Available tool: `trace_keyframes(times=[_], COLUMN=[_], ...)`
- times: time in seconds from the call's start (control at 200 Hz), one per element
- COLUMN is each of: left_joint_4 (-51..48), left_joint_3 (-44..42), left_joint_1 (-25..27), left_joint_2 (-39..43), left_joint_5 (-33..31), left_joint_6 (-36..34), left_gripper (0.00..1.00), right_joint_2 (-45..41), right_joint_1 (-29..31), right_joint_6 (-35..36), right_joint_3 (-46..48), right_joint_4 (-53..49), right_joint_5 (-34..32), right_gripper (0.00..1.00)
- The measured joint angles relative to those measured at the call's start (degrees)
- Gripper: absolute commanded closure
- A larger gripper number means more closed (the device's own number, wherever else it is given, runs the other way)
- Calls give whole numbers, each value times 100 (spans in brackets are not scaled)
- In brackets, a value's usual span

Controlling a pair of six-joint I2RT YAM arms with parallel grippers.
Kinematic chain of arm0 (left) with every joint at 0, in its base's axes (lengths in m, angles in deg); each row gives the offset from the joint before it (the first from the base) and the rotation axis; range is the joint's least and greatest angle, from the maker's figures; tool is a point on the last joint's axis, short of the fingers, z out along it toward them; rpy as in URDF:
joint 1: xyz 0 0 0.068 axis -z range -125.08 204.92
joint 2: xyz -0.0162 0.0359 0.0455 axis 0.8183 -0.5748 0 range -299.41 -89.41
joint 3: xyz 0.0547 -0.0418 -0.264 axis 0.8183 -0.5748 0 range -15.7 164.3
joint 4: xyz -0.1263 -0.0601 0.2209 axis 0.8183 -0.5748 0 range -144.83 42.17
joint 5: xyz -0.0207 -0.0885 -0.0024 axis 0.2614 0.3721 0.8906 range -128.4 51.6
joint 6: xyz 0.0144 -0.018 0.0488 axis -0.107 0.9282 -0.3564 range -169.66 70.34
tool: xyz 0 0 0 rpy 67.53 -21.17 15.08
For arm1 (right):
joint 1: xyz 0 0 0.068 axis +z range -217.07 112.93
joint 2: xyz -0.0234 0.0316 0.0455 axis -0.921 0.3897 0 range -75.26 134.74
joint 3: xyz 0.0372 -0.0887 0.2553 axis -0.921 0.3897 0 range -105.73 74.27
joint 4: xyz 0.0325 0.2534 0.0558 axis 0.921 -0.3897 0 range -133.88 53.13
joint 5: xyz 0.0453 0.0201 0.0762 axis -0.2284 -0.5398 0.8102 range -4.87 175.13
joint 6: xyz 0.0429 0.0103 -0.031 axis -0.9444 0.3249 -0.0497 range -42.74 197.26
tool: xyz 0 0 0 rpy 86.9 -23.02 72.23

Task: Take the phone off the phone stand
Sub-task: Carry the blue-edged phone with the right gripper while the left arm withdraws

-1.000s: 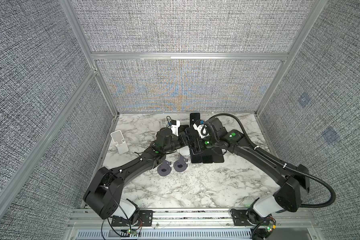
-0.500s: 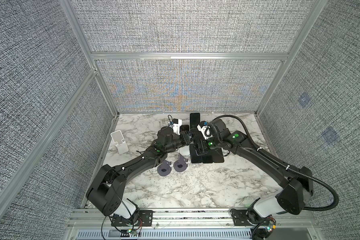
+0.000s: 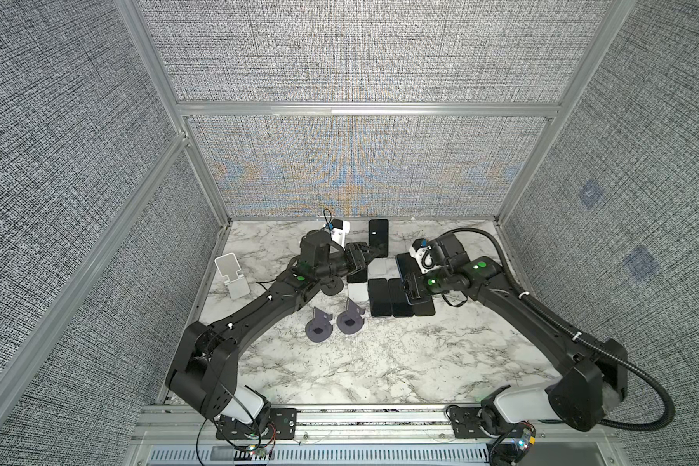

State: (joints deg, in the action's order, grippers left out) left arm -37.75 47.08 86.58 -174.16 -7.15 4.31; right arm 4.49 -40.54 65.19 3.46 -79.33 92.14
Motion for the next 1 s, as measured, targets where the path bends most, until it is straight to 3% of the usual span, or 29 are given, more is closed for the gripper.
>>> trace_keyframes(times=[0.17,0.455,1.0], left_joint_4=[-946,-2159,-2734], left_joint_3=[216,299,586], left_joint_1=[-599,-1178,-1777], left_joint_2=[352,619,487], left_joint_5=[197,28,227], left_joint_6=[-511,-1512,-2509], left_gripper=[47,48,48], right_joint_2=[-79,540,2057], right_joint_1=[-564,-1338,-1891], right_joint_6=[306,717,1196], right_joint_3=[293,616,417], right_joint_4=[-186,-190,468], right_joint_5=[-225,-459,-678], right_gripper=[70,73,74])
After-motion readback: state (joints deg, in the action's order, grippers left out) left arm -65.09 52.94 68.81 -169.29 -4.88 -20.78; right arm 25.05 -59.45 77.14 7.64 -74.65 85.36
